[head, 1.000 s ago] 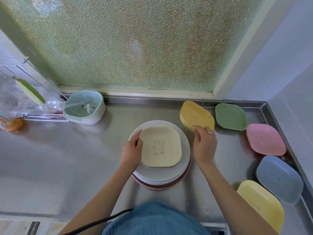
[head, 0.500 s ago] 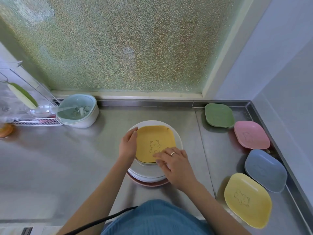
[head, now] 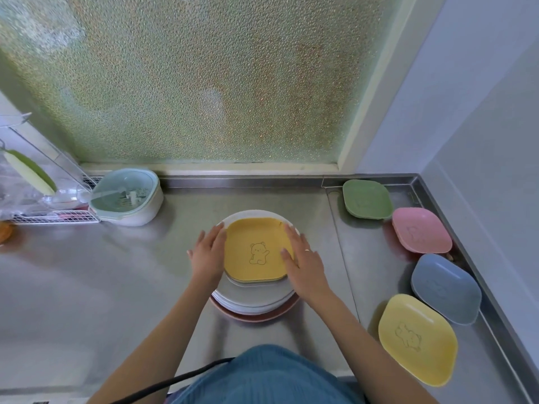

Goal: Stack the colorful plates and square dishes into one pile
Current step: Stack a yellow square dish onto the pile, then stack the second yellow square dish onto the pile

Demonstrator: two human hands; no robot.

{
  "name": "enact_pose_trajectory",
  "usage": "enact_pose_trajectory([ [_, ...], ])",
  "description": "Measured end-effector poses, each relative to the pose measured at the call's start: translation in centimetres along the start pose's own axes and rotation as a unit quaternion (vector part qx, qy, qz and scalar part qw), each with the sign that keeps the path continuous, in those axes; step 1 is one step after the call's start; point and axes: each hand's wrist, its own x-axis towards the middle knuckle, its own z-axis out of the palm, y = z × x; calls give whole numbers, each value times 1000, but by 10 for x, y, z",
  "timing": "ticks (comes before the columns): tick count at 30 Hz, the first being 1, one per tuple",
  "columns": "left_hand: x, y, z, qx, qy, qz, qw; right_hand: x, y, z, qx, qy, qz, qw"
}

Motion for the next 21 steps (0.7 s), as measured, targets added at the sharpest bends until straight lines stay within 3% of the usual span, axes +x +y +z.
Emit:
enact_pose_trajectory([
  [2,2,-8,-8,-48,24,-37,998,-8,10,-9,53,50,27,997],
  [4,4,-17,-12,-140,1,-97,985,-18,26,-19,74,111,83,988],
  [7,1,-23,-7,-154,-45,-148,976,-37,57,-28,1,116,178,977],
  [13,2,-23,9,-90,-75,-131,984,-70,89,-25,-119,101,235,959],
  [21,-19,5,51,-84,-194,-74,975,-94,103,-21,-26,140,339,930],
])
